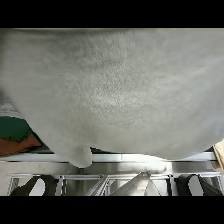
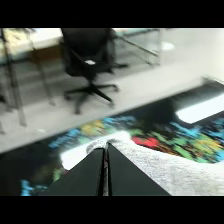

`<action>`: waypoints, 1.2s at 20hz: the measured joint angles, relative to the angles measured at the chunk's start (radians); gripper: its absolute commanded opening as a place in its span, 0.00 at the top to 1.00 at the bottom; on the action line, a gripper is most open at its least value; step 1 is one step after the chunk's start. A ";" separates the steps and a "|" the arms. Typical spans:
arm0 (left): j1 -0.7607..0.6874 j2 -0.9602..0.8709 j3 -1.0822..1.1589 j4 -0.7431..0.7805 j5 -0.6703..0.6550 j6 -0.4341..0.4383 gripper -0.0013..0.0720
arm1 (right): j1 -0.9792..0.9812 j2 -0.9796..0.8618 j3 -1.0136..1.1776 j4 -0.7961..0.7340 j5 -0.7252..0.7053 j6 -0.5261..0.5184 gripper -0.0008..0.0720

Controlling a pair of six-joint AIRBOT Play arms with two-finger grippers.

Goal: Fold the shirts.

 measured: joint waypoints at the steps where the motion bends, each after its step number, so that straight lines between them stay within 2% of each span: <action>1: -0.054 -0.069 0.005 0.019 -0.001 0.007 0.95 | 0.053 -0.032 -0.017 -0.064 -0.008 0.009 0.96; 6: -0.301 -0.525 0.113 0.168 -0.014 0.014 0.95 | 0.294 -0.266 -0.101 -0.332 -0.156 0.030 0.96; 9: -0.378 -0.820 0.256 0.256 -0.023 -0.038 0.95 | 0.380 -0.466 -0.117 -0.403 -0.328 0.002 0.96; 10: -0.390 -0.897 0.301 0.272 -0.023 -0.057 0.95 | 0.396 -0.533 -0.116 -0.409 -0.396 -0.014 0.82; 11: -0.395 -0.953 0.330 0.286 -0.018 -0.068 0.72 | 0.403 -0.590 -0.107 -0.412 -0.454 -0.027 0.45; 12: -0.394 -0.990 0.348 0.296 -0.006 -0.082 0.42 | 0.404 -0.637 -0.094 -0.412 -0.496 -0.036 0.28; 13: -0.386 -1.008 0.351 0.305 0.013 -0.092 0.17 | 0.398 -0.677 -0.076 -0.413 -0.519 -0.045 0.28; 14: -0.374 -1.011 0.342 0.309 0.034 -0.101 0.01 | 0.385 -0.704 -0.060 -0.416 -0.524 -0.050 0.28; 16: -0.336 -0.988 0.311 0.319 0.062 -0.111 0.02 | 0.339 -0.726 -0.035 -0.432 -0.508 -0.057 0.28; 18: -0.280 -0.943 0.282 0.322 0.054 -0.136 0.03 | 0.277 -0.729 -0.024 -0.483 -0.431 -0.047 0.30; 20: -0.219 -0.902 0.241 0.327 -0.026 -0.176 0.03 | 0.205 -0.730 -0.019 -0.585 -0.308 -0.010 0.30; 21: -0.186 -0.883 0.212 0.326 -0.077 -0.198 0.04 | 0.168 -0.730 -0.023 -0.644 -0.238 0.006 0.41; 22: -0.149 -0.862 0.167 0.327 -0.135 -0.219 0.14 | 0.134 -0.730 -0.032 -0.696 -0.171 0.023 0.47; 24: -0.079 -0.818 0.039 0.334 -0.223 -0.246 0.17 | 0.072 -0.729 -0.068 -0.804 -0.052 0.062 0.46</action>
